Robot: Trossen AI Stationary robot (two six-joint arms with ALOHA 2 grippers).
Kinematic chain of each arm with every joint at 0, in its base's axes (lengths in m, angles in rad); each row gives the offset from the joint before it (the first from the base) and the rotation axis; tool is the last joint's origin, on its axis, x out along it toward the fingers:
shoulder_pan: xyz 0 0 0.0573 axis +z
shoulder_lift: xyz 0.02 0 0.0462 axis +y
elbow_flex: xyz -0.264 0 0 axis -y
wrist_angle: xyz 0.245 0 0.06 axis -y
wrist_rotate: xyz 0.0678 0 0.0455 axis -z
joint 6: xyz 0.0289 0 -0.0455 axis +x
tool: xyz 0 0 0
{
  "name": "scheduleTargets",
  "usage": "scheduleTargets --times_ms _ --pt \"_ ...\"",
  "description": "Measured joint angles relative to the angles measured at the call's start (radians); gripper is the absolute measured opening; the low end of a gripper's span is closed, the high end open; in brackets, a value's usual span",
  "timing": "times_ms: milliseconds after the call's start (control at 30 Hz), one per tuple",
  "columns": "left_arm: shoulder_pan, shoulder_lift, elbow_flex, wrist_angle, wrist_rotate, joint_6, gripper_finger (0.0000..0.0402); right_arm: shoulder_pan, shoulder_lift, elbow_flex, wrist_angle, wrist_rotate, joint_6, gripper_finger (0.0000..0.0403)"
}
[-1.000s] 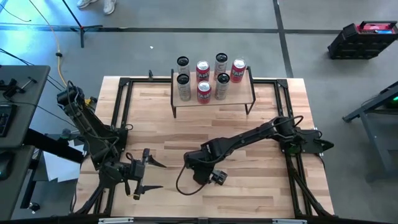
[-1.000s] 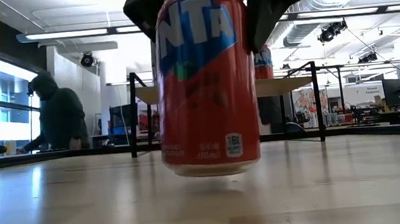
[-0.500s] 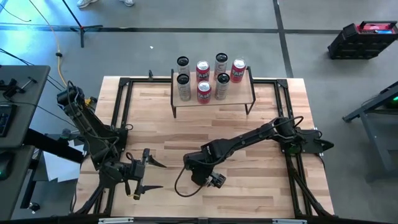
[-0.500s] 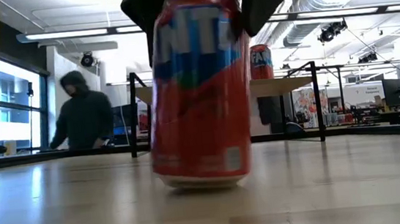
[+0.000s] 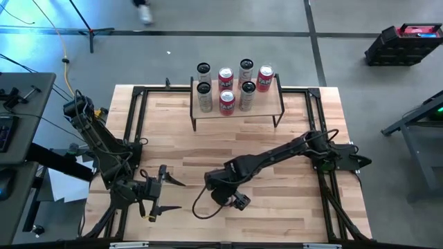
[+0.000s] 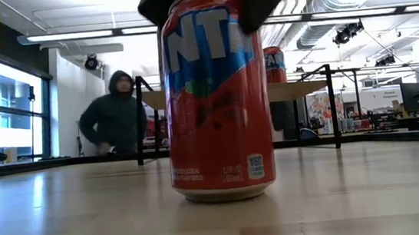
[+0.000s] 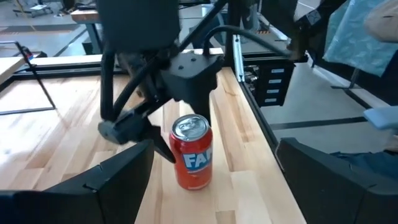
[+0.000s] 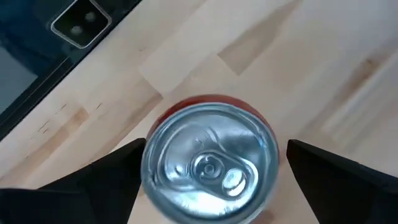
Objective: Place canned beverage on shelf
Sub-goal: Put the red soda can on the shelf aligned with the other red soda can
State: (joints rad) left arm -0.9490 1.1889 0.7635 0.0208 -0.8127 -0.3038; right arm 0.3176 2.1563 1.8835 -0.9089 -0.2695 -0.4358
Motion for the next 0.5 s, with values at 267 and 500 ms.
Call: scheduleTargets --times_ms 267,500 --pt "0.000 0.000 0.000 -0.012 -0.003 0.004 0.0340 0.029 -0.002 0.072 -0.049 0.122 0.278 0.0373" --pt "0.000 0.000 0.000 -0.060 0.002 0.003 0.0340 0.039 -0.002 0.068 -0.045 0.221 0.653 0.0373"
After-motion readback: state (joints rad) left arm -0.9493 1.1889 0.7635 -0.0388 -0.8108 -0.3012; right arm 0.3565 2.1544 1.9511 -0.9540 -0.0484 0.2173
